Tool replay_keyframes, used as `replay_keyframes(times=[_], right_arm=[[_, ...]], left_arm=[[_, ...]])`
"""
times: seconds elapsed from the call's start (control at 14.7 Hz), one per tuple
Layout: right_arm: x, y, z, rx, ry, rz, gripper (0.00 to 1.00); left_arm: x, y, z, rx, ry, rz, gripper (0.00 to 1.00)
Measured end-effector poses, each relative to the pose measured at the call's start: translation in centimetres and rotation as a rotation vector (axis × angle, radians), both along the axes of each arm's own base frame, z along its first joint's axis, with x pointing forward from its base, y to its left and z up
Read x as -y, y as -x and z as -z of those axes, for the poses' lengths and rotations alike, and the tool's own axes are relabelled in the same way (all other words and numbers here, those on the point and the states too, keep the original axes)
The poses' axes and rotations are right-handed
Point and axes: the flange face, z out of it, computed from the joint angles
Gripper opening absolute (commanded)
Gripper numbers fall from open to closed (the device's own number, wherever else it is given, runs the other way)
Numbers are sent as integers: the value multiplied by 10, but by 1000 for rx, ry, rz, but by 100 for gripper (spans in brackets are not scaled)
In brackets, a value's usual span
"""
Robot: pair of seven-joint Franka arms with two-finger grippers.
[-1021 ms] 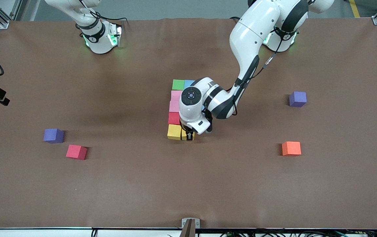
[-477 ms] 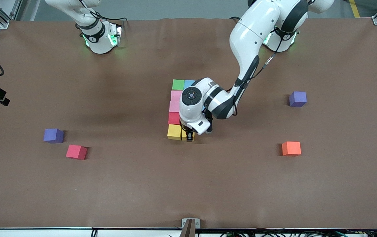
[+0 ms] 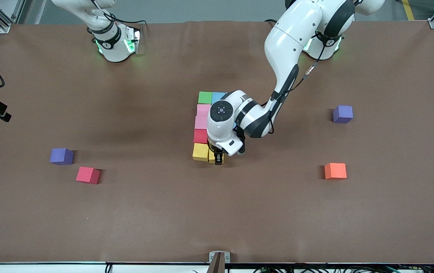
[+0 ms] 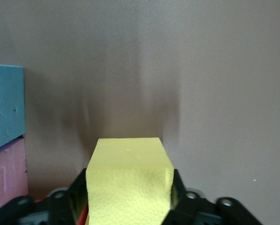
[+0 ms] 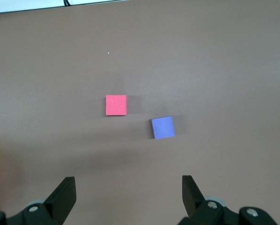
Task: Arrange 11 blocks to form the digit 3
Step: 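Lower the yellow cube beside the first yellow cube with the left gripper, then open the left gripper and lift it away from the figure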
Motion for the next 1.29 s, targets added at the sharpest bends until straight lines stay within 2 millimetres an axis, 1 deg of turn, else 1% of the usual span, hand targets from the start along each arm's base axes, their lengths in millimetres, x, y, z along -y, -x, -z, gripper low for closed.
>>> replay_keyframes(times=[0.2,0.34,0.41,0.54,0.75,0.82,0.89,0.95,1.02,1.09,1.16,1.29], right_arm=[[0,0,0,0,0,0,100],[0,0,0,0,0,0,100],[0,0,0,0,0,0,100],[0,0,0,0,0,0,100],[0,0,0,0,1,0,100],[0,0,0,0,1,0,100],[0,0,0,0,1,0,100],[0,0,0,0,1,0,100],[0,0,0,0,1,-1,100],[-1,0,0,0,1,-1,100],[-1,0,0,1,1,-1,100],[-2,-1,-2,8,2,-4,100]], left_arm=[[2,-2,-5,14,0,24,100],[5,-4,-17,33,3,36,100],[6,-5,-26,47,0,45,100],[7,-3,-50,52,-21,74,100],[4,3,-100,34,-62,154,100],[0,4,-118,25,-80,186,100],[-9,4,-135,9,-107,228,100],[-24,0,-151,-4,-132,277,100],[-46,-8,-166,-11,-151,328,100],[-73,-19,-176,-19,-165,378,100],[-106,-32,-186,-26,-175,425,100],[-180,-59,-194,-50,-193,509,100]])
